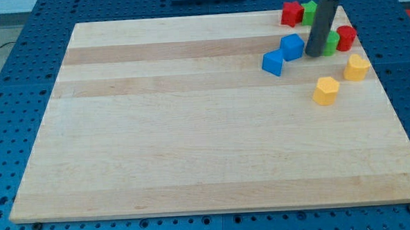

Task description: Push both the circles towards the green star

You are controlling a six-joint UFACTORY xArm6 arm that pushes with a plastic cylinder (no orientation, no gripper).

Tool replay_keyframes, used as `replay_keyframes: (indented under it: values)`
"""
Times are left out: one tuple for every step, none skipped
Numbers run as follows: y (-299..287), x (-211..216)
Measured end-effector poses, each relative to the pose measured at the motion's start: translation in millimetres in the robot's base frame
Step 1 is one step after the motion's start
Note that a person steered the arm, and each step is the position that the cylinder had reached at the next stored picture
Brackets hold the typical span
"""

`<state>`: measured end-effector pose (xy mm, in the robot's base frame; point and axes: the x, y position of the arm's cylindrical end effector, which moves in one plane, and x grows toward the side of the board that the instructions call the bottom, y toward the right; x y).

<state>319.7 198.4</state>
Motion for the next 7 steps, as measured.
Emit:
replay_keyframes:
  values:
    - [-11.4,-7.2]
    - [-12.3,4.8]
    - [7.9,14.1]
    - [34.4,19.6]
    - [73.5,19.9]
    - [113.4,20.0]
    - [122.7,-1.0]
